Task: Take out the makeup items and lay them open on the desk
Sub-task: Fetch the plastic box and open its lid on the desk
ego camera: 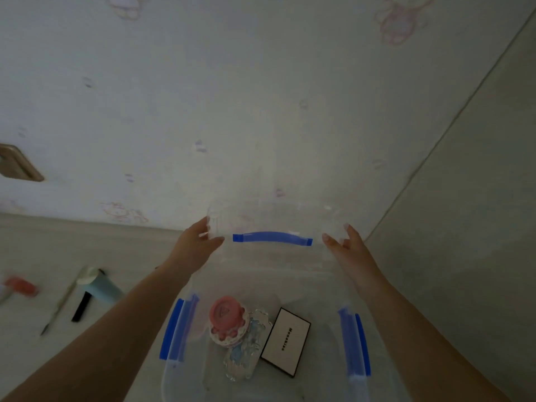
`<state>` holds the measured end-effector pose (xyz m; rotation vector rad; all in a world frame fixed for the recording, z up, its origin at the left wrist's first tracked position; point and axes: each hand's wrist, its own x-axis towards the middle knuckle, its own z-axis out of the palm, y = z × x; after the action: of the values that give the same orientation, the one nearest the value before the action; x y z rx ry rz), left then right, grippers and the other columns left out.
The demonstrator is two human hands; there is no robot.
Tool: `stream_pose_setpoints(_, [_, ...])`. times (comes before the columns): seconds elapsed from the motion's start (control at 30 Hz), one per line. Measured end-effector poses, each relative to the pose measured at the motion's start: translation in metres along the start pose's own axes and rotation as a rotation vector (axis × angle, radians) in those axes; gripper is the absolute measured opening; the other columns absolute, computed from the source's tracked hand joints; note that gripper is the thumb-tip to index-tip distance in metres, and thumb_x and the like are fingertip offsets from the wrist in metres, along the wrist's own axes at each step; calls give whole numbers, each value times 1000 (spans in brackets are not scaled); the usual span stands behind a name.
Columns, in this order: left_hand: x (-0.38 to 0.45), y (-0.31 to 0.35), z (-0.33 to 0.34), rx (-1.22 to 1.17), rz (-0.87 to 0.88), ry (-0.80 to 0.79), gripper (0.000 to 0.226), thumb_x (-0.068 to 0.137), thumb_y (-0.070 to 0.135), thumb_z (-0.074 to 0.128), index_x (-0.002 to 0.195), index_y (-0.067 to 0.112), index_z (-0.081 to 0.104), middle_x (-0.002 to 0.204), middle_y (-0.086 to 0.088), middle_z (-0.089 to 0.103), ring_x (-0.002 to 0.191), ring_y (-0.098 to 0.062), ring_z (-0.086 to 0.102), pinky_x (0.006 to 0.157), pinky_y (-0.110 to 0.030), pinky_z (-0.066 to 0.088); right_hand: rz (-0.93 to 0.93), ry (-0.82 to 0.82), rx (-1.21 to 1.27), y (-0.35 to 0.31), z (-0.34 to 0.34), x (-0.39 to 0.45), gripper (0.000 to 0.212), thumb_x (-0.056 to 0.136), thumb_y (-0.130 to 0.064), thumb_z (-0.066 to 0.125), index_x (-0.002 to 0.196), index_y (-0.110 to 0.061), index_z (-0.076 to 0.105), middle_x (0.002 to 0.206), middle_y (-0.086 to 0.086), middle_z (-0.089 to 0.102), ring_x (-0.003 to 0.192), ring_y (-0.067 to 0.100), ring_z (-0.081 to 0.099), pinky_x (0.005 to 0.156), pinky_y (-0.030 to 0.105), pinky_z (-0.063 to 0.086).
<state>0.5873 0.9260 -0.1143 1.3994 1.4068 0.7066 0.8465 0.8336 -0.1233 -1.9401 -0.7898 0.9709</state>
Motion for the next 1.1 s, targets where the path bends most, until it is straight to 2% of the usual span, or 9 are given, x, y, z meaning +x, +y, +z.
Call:
stream_pose_setpoints(0.13, [12, -10, 2, 6, -49, -27, 46, 90, 7, 57, 134, 13, 48, 104, 4, 53, 99, -15, 51, 88, -32, 41, 84, 4, -62, 10, 6, 12, 85, 84, -53, 56, 149, -20, 13, 154, 9, 26, 137, 27, 34, 105, 41, 35])
stream_pose_setpoints(0.27, [23, -20, -1, 26, -115, -62, 42, 90, 12, 57, 131, 18, 51, 117, -1, 61, 107, -20, 57, 91, -37, 45, 168, -22, -34, 18, 8, 19, 82, 84, -55, 56, 148, -19, 19, 153, 7, 28, 135, 27, 37, 108, 43, 36])
stream_pose_setpoints(0.37, [28, -23, -1, 9, -165, -102, 31, 89, 9, 53, 115, 27, 56, 100, 3, 67, 95, -20, 59, 74, -30, 47, 198, -23, -25, 20, 7, 25, 81, 85, -56, 55, 149, -19, 20, 154, 6, 26, 136, 28, 35, 110, 44, 34])
stream_pose_setpoints(0.4, [29, -22, 0, -2, -184, -107, 30, 89, 10, 54, 116, 24, 56, 102, 2, 67, 96, -19, 59, 77, -31, 48, 208, -24, -25, 20, 7, 26, 81, 85, -56, 55, 148, -20, 20, 154, 6, 26, 136, 28, 35, 110, 44, 34])
stream_pose_setpoints(0.5, [31, -29, 0, -29, -243, -118, 47, 89, 17, 56, 135, 16, 47, 132, -3, 56, 119, -24, 54, 98, -44, 45, 236, -45, -8, 21, 9, 29, 81, 84, -58, 55, 148, -22, 21, 153, 5, 28, 134, 27, 37, 108, 44, 36])
stream_pose_setpoints(0.6, [31, -34, 1, -53, -260, -111, 48, 92, 16, 54, 139, 15, 42, 142, -8, 45, 130, -28, 45, 101, -44, 42, 242, -53, -26, 25, 11, 29, 78, 86, -57, 53, 148, -22, 22, 153, 5, 29, 134, 26, 38, 107, 41, 36])
stream_pose_setpoints(0.77, [36, -41, 0, -84, -267, -117, 49, 92, 19, 56, 139, 16, 42, 140, -7, 47, 129, -26, 45, 105, -46, 39, 241, -52, -19, 28, 11, 33, 75, 87, -54, 53, 147, -20, 25, 151, 6, 32, 132, 26, 40, 103, 39, 37])
stream_pose_setpoints(0.97, [42, -50, -8, -63, -286, -158, 50, 88, 22, 60, 135, 17, 47, 129, -8, 57, 122, -25, 51, 104, -49, 41, 234, -34, -60, 33, 7, 36, 70, 86, -54, 54, 145, -24, 29, 148, 5, 37, 128, 25, 44, 98, 38, 42])
stream_pose_setpoints(1.1, [38, -48, -11, -69, -288, -146, 50, 89, 19, 59, 137, 15, 46, 131, -10, 55, 122, -25, 50, 106, -48, 39, 213, -35, -17, 28, 4, 29, 67, 88, -50, 54, 145, -23, 31, 148, 5, 37, 128, 24, 44, 95, 35, 42])
